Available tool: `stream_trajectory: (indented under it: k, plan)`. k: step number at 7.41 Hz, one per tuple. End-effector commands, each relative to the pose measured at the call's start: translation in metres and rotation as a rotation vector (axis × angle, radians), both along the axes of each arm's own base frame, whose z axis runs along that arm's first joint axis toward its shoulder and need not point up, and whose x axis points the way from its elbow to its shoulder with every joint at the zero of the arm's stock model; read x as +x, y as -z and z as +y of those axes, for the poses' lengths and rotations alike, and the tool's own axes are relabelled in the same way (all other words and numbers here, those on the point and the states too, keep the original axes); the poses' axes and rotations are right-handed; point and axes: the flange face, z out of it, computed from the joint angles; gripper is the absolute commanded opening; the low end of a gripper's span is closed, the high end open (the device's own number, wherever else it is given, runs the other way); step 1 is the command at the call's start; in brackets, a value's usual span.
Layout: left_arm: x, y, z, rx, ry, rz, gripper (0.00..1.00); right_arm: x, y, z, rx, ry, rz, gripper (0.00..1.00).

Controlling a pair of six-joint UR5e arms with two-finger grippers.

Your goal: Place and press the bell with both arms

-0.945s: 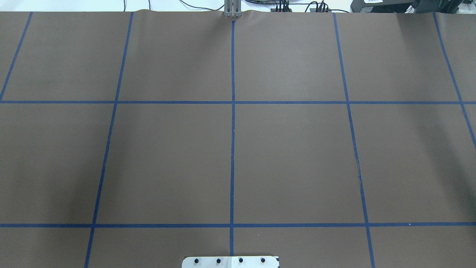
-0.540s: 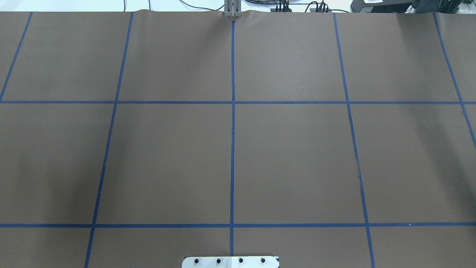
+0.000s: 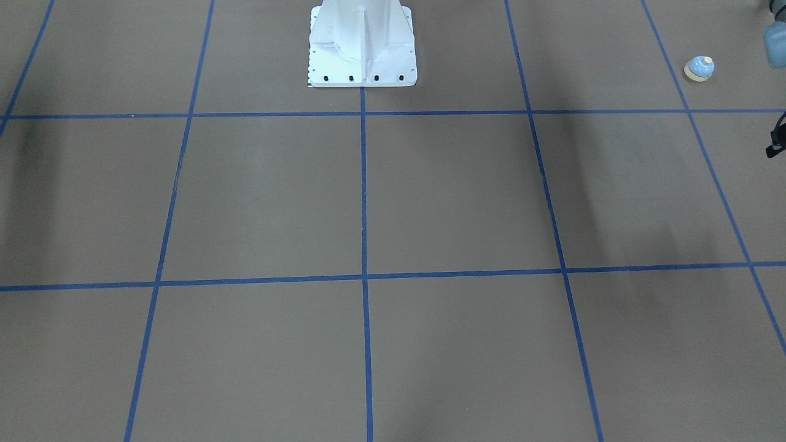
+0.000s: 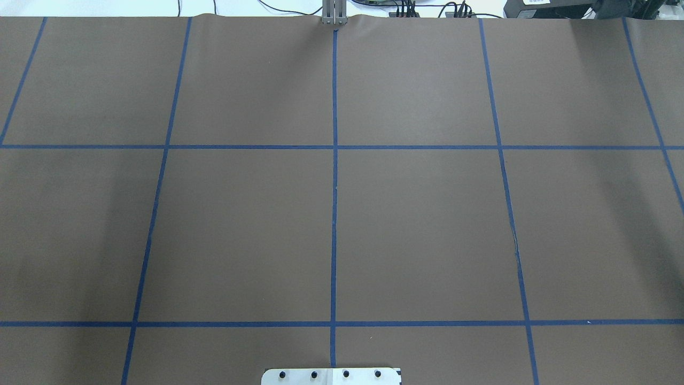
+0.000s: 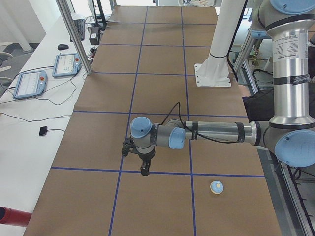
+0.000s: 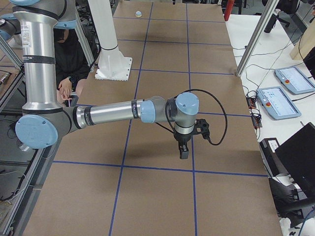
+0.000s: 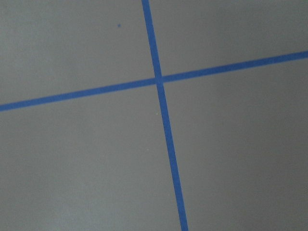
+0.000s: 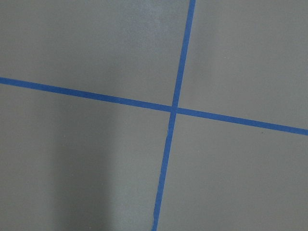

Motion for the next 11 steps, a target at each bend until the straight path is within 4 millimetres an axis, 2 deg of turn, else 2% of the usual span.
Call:
stream_trajectory:
  k: [1,3,5,6,8,9,10,11]
  plan:
    - [0.022,-0.045,0.068,-0.129,-0.089,0.013,1.00,0.000,-0.002,0.001,-0.004,-0.002,0.000,1.00]
    - [0.036,-0.072,0.124,-0.208,-0.171,0.027,1.00,0.000,-0.002,0.001,-0.005,-0.002,0.000,1.00]
    - [0.019,-0.092,0.189,-0.231,-0.181,0.079,1.00,0.000,-0.003,0.003,-0.009,-0.004,0.000,1.00]
    - [0.016,-0.095,0.207,-0.251,-0.186,0.107,1.00,0.000,-0.003,0.003,-0.009,-0.003,0.000,1.00]
    - [0.028,-0.100,0.214,-0.280,-0.244,0.105,1.00,0.000,-0.004,0.003,-0.011,-0.004,-0.001,1.00]
    - [0.041,-0.101,0.218,-0.309,-0.284,0.085,1.00,0.000,-0.004,0.003,-0.012,-0.005,-0.001,1.00]
    - [0.066,-0.099,0.220,-0.360,-0.325,0.042,1.00,0.000,-0.004,0.003,-0.012,-0.005,-0.001,1.00]
    - [0.081,-0.098,0.224,-0.379,-0.365,0.021,1.00,0.000,-0.005,0.003,-0.015,-0.008,0.000,1.00]
